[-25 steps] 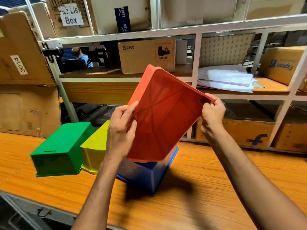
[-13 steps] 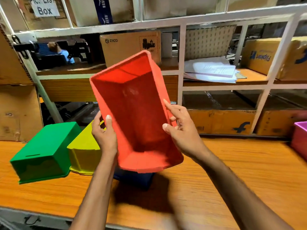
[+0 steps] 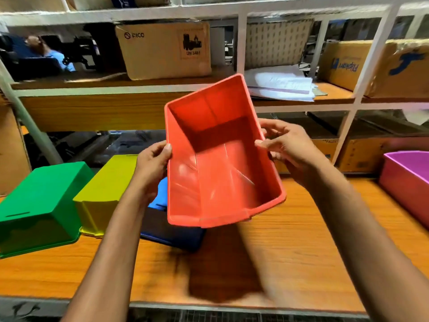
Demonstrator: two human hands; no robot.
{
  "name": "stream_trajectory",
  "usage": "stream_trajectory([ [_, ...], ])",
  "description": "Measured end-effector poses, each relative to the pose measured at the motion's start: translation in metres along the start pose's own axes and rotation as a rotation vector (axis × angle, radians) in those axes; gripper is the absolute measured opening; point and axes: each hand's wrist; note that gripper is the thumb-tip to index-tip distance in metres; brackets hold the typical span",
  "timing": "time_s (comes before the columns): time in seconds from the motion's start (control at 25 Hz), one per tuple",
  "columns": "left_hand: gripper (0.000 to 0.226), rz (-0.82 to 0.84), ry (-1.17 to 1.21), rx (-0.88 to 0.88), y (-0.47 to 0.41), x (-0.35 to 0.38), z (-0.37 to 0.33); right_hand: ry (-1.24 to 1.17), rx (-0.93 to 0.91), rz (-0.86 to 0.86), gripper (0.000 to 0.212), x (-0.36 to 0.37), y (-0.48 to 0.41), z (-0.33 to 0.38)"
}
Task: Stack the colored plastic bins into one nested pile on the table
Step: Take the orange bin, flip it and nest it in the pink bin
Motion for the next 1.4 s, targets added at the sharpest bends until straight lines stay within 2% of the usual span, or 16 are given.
stream_trajectory([
  [0.08,0.017,0.05,0.048,-0.083,-0.004,0.019,-0.015,-0.156,0.179,0.025,0.043,-0.024,-0.005,0.0],
  [0.2,0.022,0.178,0.012,-0.191,-0.01,0.049,-0.019,-0.249,0.386,-0.06,0.038,-0.056,-0.006,-0.019],
  [0.44,0.015,0.388,-0.057,-0.386,-0.003,0.099,0.015,-0.362,0.539,-0.209,0.028,-0.109,0.026,-0.061],
  [0.56,0.022,0.494,-0.059,-0.464,0.013,0.128,0.036,-0.398,0.558,-0.254,0.026,-0.132,0.056,-0.069],
  [0.64,0.031,0.56,-0.056,-0.509,0.026,0.148,0.043,-0.409,0.558,-0.247,0.032,-0.152,0.078,-0.068],
  [0.76,0.036,0.662,-0.115,-0.526,0.043,0.174,0.048,-0.297,0.526,-0.145,0.052,-0.188,0.107,-0.065],
  [0.88,0.041,0.695,-0.134,-0.524,0.059,0.2,0.045,-0.199,0.479,-0.061,0.059,-0.217,0.132,-0.061],
  [1.04,0.043,0.749,-0.135,-0.497,0.096,0.258,0.033,-0.179,0.421,-0.089,0.056,-0.272,0.178,-0.054],
  [1.2,0.037,0.736,-0.119,-0.475,0.147,0.325,0.018,-0.301,0.41,-0.197,0.05,-0.334,0.223,-0.049],
  [1.32,0.027,0.714,-0.085,-0.504,0.181,0.373,0.004,-0.401,0.416,-0.255,0.018,-0.383,0.25,-0.038],
  [1.4,0.024,0.718,-0.037,-0.567,0.203,0.4,-0.006,-0.445,0.434,-0.295,0.032,-0.419,0.259,-0.033],
])
Point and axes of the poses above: each hand's wrist, its own y-axis away from the middle knuckle, its own x-axis out of the palm, z = x × y, and after that the axes turned 3 degrees about x, right-handed
